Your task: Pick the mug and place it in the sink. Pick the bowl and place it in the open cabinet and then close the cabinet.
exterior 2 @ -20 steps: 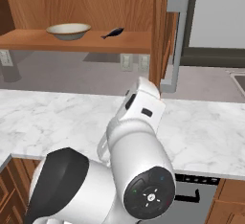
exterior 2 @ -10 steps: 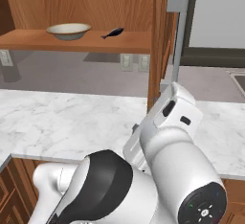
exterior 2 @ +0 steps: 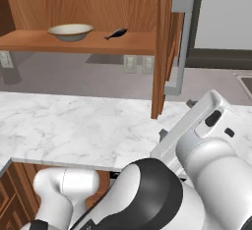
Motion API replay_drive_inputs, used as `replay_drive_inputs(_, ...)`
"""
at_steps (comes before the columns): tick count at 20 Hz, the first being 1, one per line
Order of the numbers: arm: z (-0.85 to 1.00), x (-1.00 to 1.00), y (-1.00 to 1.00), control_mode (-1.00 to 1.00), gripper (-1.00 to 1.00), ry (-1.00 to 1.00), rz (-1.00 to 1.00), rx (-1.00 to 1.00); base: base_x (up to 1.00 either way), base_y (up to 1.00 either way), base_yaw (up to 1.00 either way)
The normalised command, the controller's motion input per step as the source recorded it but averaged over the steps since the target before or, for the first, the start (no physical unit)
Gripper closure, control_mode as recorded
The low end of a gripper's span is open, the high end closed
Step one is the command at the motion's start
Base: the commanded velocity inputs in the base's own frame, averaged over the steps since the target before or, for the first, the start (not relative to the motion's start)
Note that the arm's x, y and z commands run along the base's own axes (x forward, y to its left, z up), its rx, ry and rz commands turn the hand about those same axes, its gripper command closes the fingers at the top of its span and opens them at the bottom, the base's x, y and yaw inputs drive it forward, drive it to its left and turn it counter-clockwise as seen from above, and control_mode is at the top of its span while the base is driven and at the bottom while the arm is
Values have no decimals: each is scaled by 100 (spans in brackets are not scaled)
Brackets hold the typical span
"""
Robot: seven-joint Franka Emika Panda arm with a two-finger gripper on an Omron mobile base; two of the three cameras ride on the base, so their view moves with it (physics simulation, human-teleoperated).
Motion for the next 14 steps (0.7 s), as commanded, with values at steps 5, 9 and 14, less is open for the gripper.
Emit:
replay_drive_inputs(5, -6, 4, -19, -100, -100, 0, 1, 10, 0, 0, 0)
replay_drive_inputs(9, -16, 4, 0, -100, -100, 0, 0, 8, 0, 0, 0)
replay_drive_inputs(14, -6, 11, 1, -100, -100, 0, 0, 5, 0, 0, 0)
